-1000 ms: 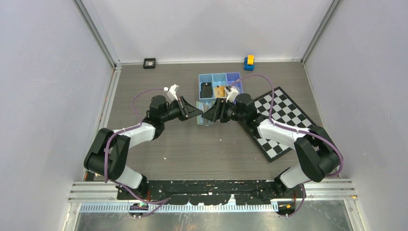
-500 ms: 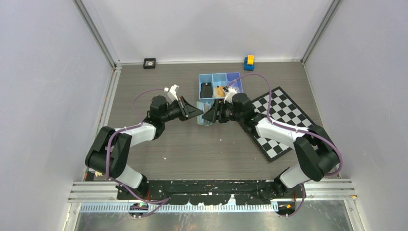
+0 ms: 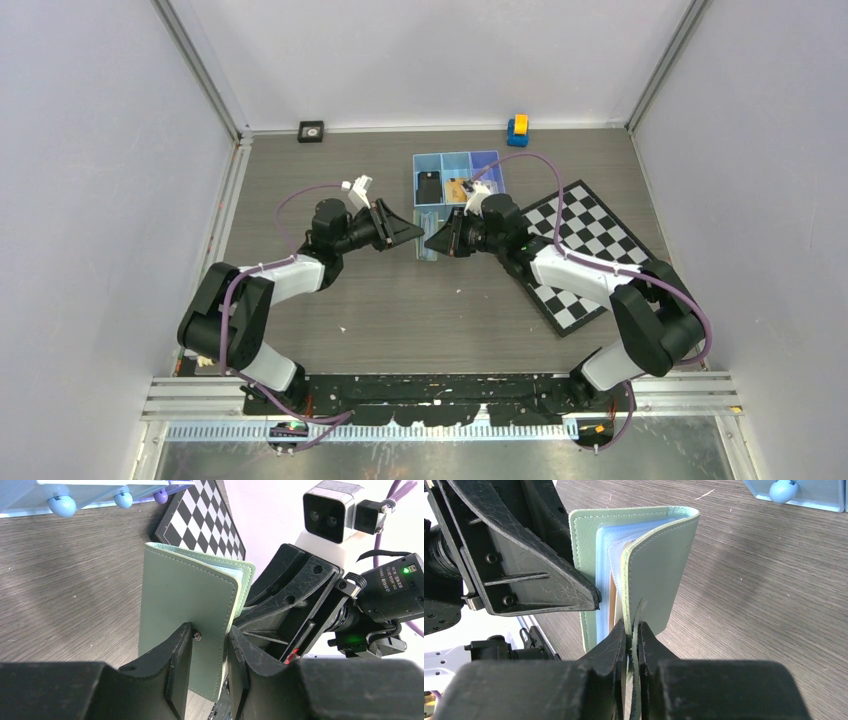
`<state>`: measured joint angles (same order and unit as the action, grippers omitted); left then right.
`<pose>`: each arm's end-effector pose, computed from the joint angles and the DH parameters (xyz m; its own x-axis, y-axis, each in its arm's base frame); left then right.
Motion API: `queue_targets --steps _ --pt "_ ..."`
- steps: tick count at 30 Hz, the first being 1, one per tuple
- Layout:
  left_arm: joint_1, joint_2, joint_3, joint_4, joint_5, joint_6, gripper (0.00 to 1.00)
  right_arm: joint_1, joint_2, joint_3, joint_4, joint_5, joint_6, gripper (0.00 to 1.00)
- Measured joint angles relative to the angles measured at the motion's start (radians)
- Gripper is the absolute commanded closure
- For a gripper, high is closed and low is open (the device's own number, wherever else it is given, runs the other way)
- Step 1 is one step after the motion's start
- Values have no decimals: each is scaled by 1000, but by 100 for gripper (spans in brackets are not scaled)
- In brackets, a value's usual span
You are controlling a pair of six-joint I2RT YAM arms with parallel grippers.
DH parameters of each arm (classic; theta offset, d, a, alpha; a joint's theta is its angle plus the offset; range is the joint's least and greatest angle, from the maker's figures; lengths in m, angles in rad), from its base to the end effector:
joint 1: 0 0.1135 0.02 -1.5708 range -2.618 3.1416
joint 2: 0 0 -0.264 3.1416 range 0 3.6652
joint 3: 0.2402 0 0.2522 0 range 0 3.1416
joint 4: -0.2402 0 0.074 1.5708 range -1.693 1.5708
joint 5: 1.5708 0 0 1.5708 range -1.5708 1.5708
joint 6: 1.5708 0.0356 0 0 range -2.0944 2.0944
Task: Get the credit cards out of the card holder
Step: Remove the credit card from the card holder.
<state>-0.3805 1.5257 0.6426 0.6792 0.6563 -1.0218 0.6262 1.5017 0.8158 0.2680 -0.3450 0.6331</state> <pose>0.2798 -0.1353 0.2053 -0.8224 -0.3989 -0.4056 0.2827 0.3322 -0.8999 0.2584 0.2017 0.2245 -0.7396 0.1522 -0.6556 -0.4520 0.6094 0.6514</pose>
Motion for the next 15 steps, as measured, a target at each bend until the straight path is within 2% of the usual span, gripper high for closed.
queue_targets --steps 4,7,9,15 --pt "0 0 0 -4 -1 4 64 -2 0 0 1 -2 2 100" --pt "0 0 0 -19 -3 13 49 -7 0 0 3 -8 5 100" --pt "-1 -2 0 -44 -12 28 43 -12 0 -1 11 -13 9 100" --pt "-3 -21 5 -134 -45 67 43 -25 0 -8 38 -29 27 100"
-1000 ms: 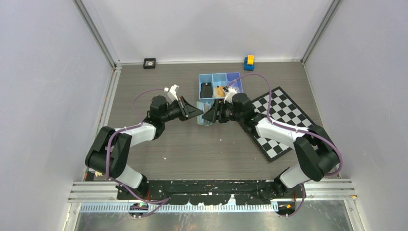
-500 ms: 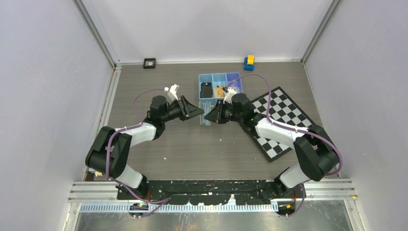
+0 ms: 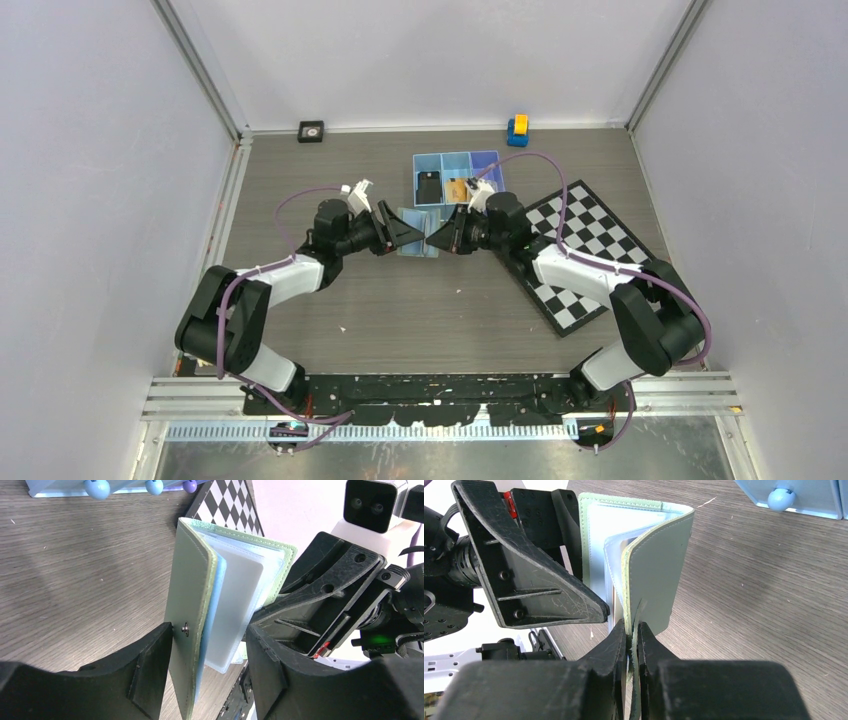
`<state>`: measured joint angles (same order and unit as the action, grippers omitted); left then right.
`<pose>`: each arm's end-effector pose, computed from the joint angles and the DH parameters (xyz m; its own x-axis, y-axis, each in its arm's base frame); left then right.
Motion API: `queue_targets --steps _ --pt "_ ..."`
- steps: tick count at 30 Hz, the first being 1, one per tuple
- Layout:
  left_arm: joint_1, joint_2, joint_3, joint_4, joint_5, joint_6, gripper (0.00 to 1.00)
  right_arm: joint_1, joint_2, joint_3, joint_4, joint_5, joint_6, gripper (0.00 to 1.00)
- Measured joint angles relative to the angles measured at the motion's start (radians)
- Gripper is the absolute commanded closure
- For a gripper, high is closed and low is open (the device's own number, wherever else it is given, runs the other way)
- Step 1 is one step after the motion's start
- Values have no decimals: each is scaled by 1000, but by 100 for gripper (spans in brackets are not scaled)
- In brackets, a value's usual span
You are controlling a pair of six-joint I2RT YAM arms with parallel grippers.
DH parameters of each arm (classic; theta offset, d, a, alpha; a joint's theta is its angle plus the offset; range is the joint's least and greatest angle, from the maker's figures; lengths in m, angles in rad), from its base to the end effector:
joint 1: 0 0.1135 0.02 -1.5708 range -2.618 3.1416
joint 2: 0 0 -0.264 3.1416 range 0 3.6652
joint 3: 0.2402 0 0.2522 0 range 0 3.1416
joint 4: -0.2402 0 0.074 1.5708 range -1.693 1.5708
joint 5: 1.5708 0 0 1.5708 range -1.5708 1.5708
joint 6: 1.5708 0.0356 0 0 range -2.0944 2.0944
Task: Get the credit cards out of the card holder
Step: Remove the credit card from the card holder.
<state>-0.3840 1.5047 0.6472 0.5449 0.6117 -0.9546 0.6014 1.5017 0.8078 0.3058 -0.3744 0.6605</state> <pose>0.2764 -0.1337 0.1992 -0.8285 -0.3858 -0.4058 0.2374 0.4144 -0.8786 0.2628 0.1961 0.2258 -0.7407 0.1842 -0.6460 -0.4448 0.5861 0.6772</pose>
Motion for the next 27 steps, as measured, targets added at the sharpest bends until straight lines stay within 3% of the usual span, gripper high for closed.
queue_targets --steps 6,10,12,14,21,27 --pt "0 0 6 -25 -2 17 40 -5 0 -6 9 -15 6 100" --pt "0 0 8 -27 -2 19 46 -6 0 -6 15 -21 8 100" --pt "0 0 9 -34 -2 20 56 -7 0 -8 15 -21 10 100" --pt "0 -2 10 -39 -6 19 56 -10 0 -10 15 -20 13 99" --pt "21 -8 9 -18 -3 -8 37 -29 0 -23 39 -38 39 99" --pt "29 -8 7 31 15 -33 31 -34 0 -23 72 -56 54 100"
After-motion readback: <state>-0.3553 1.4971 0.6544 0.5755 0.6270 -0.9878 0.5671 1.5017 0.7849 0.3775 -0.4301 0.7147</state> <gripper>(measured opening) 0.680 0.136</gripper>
